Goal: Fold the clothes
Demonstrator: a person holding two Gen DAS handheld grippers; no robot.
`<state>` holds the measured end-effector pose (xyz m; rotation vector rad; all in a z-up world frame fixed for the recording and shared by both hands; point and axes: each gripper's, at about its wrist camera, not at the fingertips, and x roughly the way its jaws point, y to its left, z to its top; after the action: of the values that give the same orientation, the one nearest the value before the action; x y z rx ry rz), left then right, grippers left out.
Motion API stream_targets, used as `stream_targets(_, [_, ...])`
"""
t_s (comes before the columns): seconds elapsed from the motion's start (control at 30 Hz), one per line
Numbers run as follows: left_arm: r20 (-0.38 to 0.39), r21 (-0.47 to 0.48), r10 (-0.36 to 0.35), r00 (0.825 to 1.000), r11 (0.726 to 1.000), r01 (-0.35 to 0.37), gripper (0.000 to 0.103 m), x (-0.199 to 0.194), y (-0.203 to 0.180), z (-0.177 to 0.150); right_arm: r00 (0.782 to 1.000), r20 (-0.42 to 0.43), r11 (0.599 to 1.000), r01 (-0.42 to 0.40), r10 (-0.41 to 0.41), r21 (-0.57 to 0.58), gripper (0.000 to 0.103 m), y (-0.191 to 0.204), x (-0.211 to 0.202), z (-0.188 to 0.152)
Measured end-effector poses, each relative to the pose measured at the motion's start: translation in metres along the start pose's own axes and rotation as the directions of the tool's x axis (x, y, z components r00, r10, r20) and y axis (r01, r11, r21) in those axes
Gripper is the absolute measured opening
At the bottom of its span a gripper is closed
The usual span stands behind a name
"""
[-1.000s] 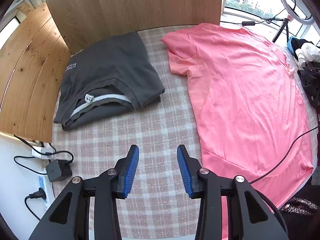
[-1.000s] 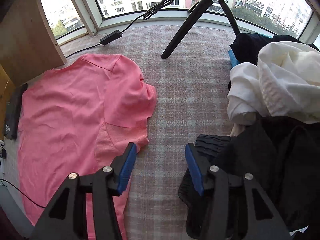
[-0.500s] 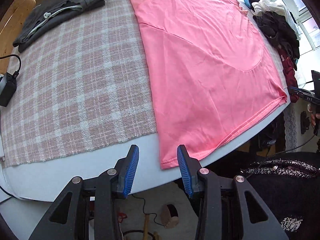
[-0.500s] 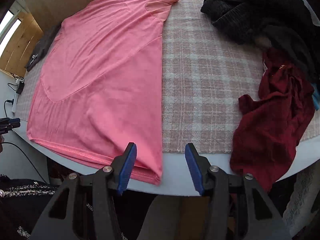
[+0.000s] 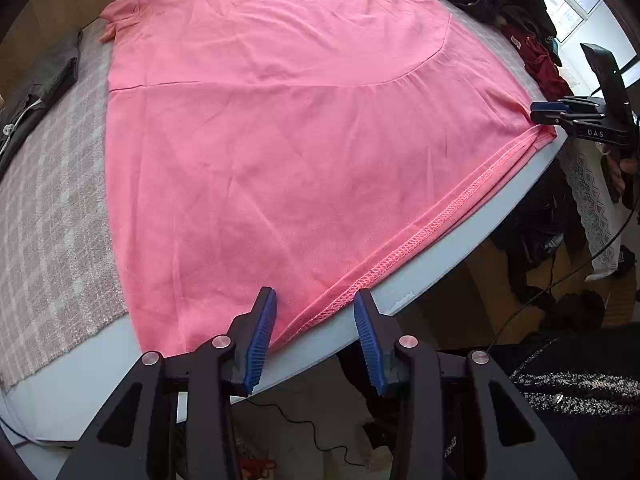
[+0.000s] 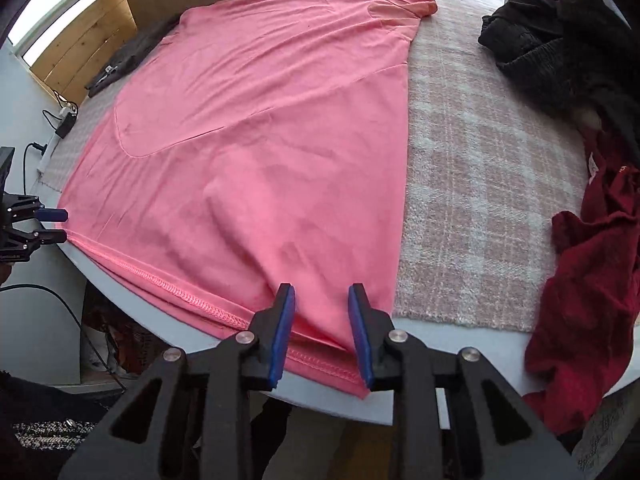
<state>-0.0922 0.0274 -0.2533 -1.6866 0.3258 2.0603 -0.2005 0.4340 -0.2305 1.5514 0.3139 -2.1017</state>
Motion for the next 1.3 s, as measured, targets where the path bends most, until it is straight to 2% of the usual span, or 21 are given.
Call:
stream_targets(0.13, [-0.057,0.012,-0.018,0.998,1.000,0.019,0.038,-0.005,-0.007,-0.025,0.995,-0.067,0.992,0.063,-0.071,-0.109,0.028,0.014,-0.007,-0.027])
stream_targets(0.2, [-0.085,0.002,-0.028,0.996,1.000,0.028,0.037,-0.014,-0.007,-0.042,0.990,-0.123,0.993,0.058,-0.071,-0.105,0.028,0.011,-0.019,-0.043])
stream_targets(0.3, [-0.028,-0.033,-0.022,0.999,0.999,0.021,0.037,-0.029,-0.006,-0.040,0.996,-0.052,0.996,0.065,-0.068,-0.061,0.028,0.003,-0.044,-0.048])
stream_targets(0.37, [0.026,-0.052,-0.022,0.999,0.998,0.023,0.037,-0.032,-0.005,-0.024,1.000,-0.007,0.998,0.022,-0.023,-0.063,0.028,0.009,-0.044,-0.036])
stream_targets(0.47, [0.058,-0.006,-0.044,0.997,0.999,0.045,0.038,-0.022,-0.013,0.000,0.998,0.030,0.994,-0.052,0.055,-0.094,0.028,0.026,-0.034,-0.013])
stream_targets(0.5, [0.053,0.016,-0.043,0.998,0.999,0.043,0.038,-0.016,-0.017,-0.002,0.998,0.023,0.991,-0.049,0.052,-0.121,0.028,0.034,-0.025,-0.005])
stream_targets(0.7, [-0.010,0.070,-0.034,0.999,0.997,0.034,0.038,-0.008,-0.021,-0.014,0.999,-0.043,0.966,-0.031,0.021,-0.256,0.028,0.063,-0.004,-0.010])
stream_targets(0.73, [-0.018,0.071,-0.037,0.999,0.997,0.038,0.034,-0.008,-0.019,-0.017,0.999,-0.049,0.963,-0.027,0.015,-0.268,0.028,0.064,-0.002,-0.010])
stream_targets(0.77, [-0.038,0.074,-0.060,0.997,0.995,0.063,0.024,-0.008,-0.019,-0.021,0.999,-0.054,0.960,-0.024,0.009,-0.280,0.023,0.066,-0.001,-0.011])
stream_targets(0.8, [-0.068,0.090,-0.087,0.994,0.992,0.093,0.019,-0.009,-0.020,-0.030,0.998,-0.066,0.956,-0.029,0.010,-0.292,0.018,0.068,0.000,-0.013])
stream_targets(0.83, [-0.098,0.107,-0.114,0.989,0.986,0.124,0.018,-0.011,-0.022,-0.039,0.993,-0.110,0.949,-0.075,0.043,-0.308,0.014,0.070,-0.002,-0.019])
stream_targets(0.87, [-0.117,0.129,-0.110,0.987,0.984,0.125,0.018,-0.015,-0.024,-0.049,0.985,-0.154,0.939,-0.122,0.075,-0.321,0.009,0.072,-0.005,-0.025])
stream_targets(0.9, [-0.114,0.123,-0.110,0.987,0.985,0.123,0.018,-0.021,-0.022,-0.053,0.975,-0.198,0.929,-0.165,0.103,-0.331,0.009,0.074,-0.008,-0.031])
stream_targets(0.97, [-0.105,0.106,-0.109,0.989,0.987,0.120,0.017,-0.035,-0.017,-0.062,0.965,-0.238,0.926,-0.184,0.107,-0.329,0.009,0.072,-0.018,-0.041])
stream_targets(1.03, [-0.029,0.070,-0.114,0.993,0.991,0.116,0.021,-0.045,-0.013,-0.047,0.974,-0.185,0.945,-0.182,0.134,-0.270,0.009,0.063,-0.029,-0.033])
stream_targets(1.1, [0.047,0.045,-0.118,0.992,0.992,0.116,0.030,-0.045,-0.011,-0.023,0.985,-0.092,0.958,-0.163,0.145,-0.236,0.009,0.058,-0.035,-0.016])
stream_targets(1.13, [0.062,0.052,-0.109,0.992,0.993,0.106,0.036,-0.041,-0.011,-0.012,0.984,-0.077,0.957,-0.173,0.159,-0.234,0.010,0.060,-0.032,-0.008])
stream_targets(1.23, [0.037,0.098,-0.078,0.996,0.992,0.074,0.038,-0.019,-0.021,0.007,0.985,-0.075,0.954,-0.170,0.156,-0.248,0.017,0.068,-0.015,0.012])
stream_targets(1.3, [0.011,0.120,-0.083,0.996,0.989,0.081,0.038,-0.010,-0.025,0.009,0.987,-0.093,0.946,-0.155,0.134,-0.286,0.017,0.075,-0.006,0.015])
